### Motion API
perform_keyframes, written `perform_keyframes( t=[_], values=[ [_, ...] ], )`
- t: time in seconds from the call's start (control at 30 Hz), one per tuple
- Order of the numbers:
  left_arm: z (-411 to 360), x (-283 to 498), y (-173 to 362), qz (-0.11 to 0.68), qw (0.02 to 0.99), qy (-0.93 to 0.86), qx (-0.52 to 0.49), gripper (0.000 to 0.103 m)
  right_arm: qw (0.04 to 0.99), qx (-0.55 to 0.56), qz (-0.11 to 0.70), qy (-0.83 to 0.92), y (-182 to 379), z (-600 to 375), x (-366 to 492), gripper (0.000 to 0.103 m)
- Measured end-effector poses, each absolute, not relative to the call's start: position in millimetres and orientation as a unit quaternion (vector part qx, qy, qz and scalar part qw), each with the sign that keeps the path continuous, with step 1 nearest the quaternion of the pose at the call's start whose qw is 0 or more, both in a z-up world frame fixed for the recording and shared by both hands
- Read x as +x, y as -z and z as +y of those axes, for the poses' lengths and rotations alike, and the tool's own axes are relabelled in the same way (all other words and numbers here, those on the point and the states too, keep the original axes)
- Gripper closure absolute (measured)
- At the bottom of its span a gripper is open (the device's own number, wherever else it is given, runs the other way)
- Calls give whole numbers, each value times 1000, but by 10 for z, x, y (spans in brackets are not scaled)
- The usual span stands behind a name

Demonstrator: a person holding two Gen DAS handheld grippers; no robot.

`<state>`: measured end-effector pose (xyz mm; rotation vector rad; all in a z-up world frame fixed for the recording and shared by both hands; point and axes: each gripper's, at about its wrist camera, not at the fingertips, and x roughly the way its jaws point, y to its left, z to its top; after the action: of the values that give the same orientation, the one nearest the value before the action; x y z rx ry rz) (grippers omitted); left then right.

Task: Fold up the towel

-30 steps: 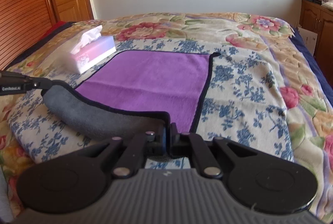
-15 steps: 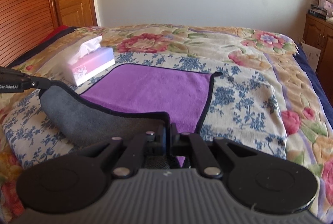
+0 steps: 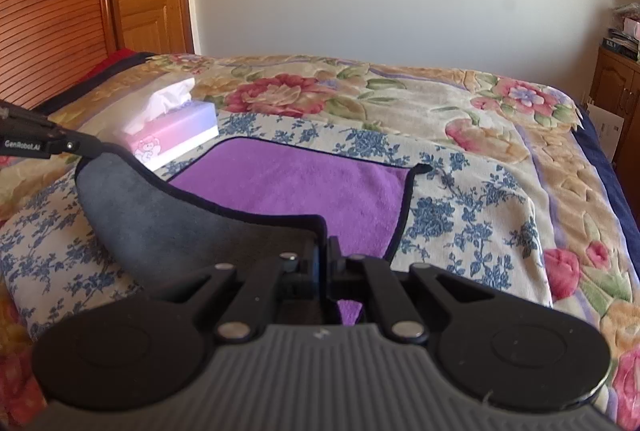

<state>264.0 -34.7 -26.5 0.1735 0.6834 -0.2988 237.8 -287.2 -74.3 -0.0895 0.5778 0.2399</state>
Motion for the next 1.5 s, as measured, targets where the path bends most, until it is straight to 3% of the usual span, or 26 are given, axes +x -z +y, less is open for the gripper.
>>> perform_keyframes(
  t=[1.5],
  values=[
    [-597, 3402, 231, 323, 927, 165, 95, 98, 962, -49, 253, -92, 662, -2994, 3012, 99]
  ],
)
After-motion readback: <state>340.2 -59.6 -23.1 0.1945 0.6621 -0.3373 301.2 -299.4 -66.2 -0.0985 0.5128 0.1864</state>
